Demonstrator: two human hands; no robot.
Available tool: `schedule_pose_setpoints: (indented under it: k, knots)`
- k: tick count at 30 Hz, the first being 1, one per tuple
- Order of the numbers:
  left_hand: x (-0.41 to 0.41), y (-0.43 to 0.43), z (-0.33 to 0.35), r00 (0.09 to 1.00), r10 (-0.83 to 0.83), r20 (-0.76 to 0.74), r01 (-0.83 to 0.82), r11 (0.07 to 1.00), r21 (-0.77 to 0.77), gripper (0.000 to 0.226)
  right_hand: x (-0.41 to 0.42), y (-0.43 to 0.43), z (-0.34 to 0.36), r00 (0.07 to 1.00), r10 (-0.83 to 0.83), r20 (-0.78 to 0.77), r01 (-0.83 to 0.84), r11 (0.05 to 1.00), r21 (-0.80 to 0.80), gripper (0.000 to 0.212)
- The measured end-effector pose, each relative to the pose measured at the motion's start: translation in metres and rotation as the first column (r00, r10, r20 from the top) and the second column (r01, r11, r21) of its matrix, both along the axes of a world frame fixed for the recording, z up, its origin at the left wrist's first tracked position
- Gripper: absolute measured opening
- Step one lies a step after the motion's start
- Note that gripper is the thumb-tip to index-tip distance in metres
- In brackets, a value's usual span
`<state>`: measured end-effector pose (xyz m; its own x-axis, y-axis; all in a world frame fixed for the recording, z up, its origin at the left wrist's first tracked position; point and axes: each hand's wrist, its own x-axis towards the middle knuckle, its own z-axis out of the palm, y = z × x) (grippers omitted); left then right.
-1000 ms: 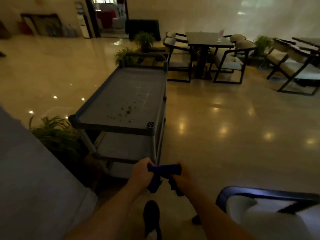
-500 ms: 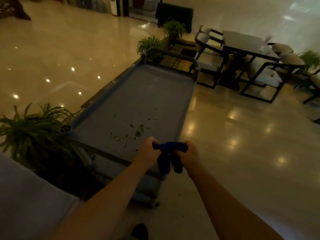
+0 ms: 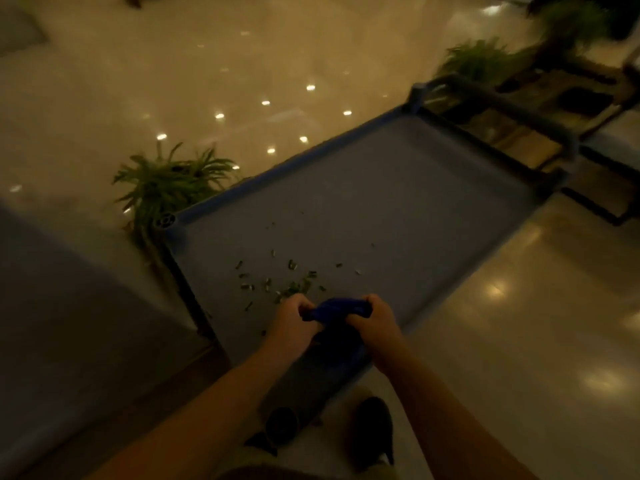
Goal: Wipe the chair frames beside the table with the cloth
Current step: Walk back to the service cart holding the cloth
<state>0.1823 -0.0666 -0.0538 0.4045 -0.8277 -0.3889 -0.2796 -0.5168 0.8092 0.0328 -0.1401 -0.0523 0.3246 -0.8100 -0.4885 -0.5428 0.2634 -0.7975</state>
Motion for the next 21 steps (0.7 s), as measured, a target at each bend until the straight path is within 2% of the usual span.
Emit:
schedule_pose_setpoints:
  k: [3,5,9,12,16,21]
  knots:
    - [-0.022,0.014,-0.002,0.991,0.135,0.021,-0.136,0.986,0.095,0.025,-0.011,-0.016,-0.007,0.949,0.292,-0.117,-0.305,0.945,-0.114,0.019]
    - [-0.036,0.030,-0.001,0.983,0.165,0.079,-0.175,0.974,0.143,0.024,-0.018,-0.019,-0.009,0.876,0.457,-0.154,-0.481,0.853,-0.203,0.022]
    - [-0.055,0.056,0.007,0.941,0.173,0.292,-0.214,0.970,0.115,0.023,-0.029,-0.019,-0.009,0.687,0.695,-0.211,-0.722,0.623,-0.300,0.021]
    - [-0.063,0.073,0.007,0.917,0.137,0.374,-0.185,0.978,0.095,0.023,-0.033,-0.017,-0.009,0.582,0.772,-0.255,-0.801,0.490,-0.345,0.021]
    - [-0.079,0.083,0.007,0.897,0.154,0.414,-0.216,0.970,0.107,0.025,-0.038,-0.013,-0.007,0.508,0.805,-0.307,-0.846,0.399,-0.354,0.024]
    - [-0.101,0.084,-0.001,0.788,0.226,0.573,-0.349,0.930,0.113,0.024,-0.044,-0.006,-0.006,0.525,0.770,-0.363,-0.842,0.405,-0.357,0.026]
